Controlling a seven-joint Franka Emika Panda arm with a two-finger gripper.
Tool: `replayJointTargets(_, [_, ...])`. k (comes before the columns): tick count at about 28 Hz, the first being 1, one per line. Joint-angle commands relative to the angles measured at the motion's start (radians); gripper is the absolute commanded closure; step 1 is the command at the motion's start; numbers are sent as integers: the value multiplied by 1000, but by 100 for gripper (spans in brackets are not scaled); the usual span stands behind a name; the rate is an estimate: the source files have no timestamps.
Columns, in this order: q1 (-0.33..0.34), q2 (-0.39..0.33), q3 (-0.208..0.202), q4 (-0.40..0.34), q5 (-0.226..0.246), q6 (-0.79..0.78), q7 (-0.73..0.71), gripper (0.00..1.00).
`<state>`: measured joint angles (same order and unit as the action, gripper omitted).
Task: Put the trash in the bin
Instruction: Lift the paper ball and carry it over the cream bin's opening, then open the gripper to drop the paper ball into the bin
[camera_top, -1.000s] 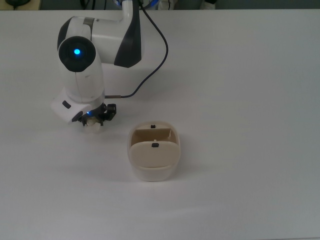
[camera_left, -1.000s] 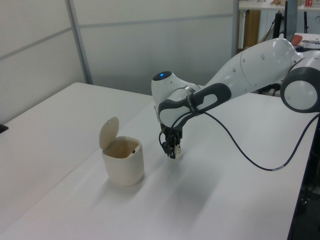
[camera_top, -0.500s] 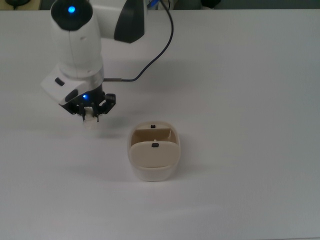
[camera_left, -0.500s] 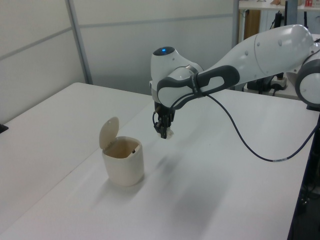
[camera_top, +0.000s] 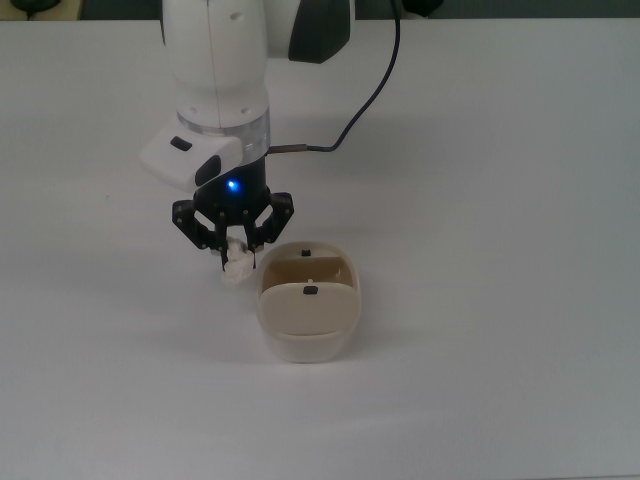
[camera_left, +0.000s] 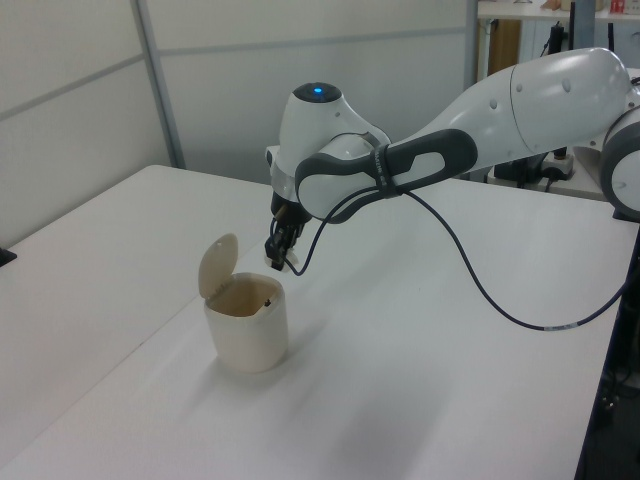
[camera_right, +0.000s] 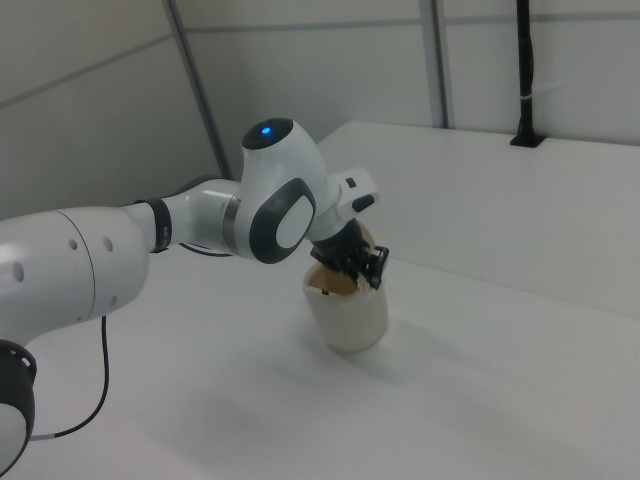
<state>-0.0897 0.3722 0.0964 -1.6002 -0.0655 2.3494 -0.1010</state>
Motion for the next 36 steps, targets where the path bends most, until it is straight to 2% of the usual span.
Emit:
replayJointTargets(1, [-1,1,25,-3,26,62,0,76])
replayJointTargets(8, [1,-4,37,-4,24,73,0,73])
replayJointTargets(13, [25,-3,49,-6,23,73,-2,73])
replayJointTargets(16, [36,-1,51,-6,23,73,0,65])
replayJointTargets(18, [42,-1,51,-6,23,73,7,56])
replayJointTargets(19, [50,1,51,-6,26,73,12,38])
replayJointTargets(20, [51,1,51,-4,29,74,17,24])
replayJointTargets(22, [54,1,51,-4,32,74,33,0])
replayJointTargets(33, [64,-4,43,-7,23,54,176,0])
replayJointTargets(35, [64,-7,40,-9,16,19,190,0])
replayJointTargets(36, [62,-13,39,-7,10,-54,204,0])
